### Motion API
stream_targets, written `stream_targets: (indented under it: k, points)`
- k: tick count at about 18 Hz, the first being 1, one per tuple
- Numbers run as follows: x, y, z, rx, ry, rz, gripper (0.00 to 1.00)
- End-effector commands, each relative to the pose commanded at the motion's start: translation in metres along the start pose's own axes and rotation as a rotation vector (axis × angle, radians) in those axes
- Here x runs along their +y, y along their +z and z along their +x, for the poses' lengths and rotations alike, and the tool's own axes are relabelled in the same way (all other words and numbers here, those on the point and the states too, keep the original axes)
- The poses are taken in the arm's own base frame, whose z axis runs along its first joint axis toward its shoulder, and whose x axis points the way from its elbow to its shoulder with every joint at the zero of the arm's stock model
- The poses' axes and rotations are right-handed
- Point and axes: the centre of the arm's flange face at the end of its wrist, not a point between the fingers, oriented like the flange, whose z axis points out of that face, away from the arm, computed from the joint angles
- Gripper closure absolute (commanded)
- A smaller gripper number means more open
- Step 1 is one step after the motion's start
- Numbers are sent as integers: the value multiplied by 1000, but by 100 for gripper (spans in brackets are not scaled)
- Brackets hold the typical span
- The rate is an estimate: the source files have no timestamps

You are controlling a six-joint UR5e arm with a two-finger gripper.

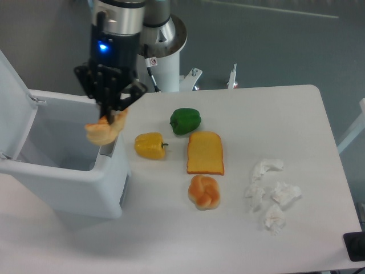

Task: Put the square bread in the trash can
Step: 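Lift the pastry and carry it over the open white trash bin, then lower the held pastry down into the trash bin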

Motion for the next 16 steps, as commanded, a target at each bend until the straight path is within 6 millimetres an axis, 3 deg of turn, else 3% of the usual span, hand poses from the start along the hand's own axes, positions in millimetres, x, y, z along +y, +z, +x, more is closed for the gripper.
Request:
stream_targets:
  k: [3, 5, 8, 11, 12, 13, 16]
  points:
    - [-2, 12, 20, 25, 9, -12, 83]
    - [-2, 19, 26, 37, 13, -23, 72]
    - [2, 32, 31, 54, 13, -44, 44]
    - [2, 46, 39, 69, 27, -59, 26]
    - [2, 48, 41, 72, 31, -60, 10]
    - [1, 50, 44, 76, 35, -63, 0]
    - [1, 55, 44, 80, 35, -70, 0]
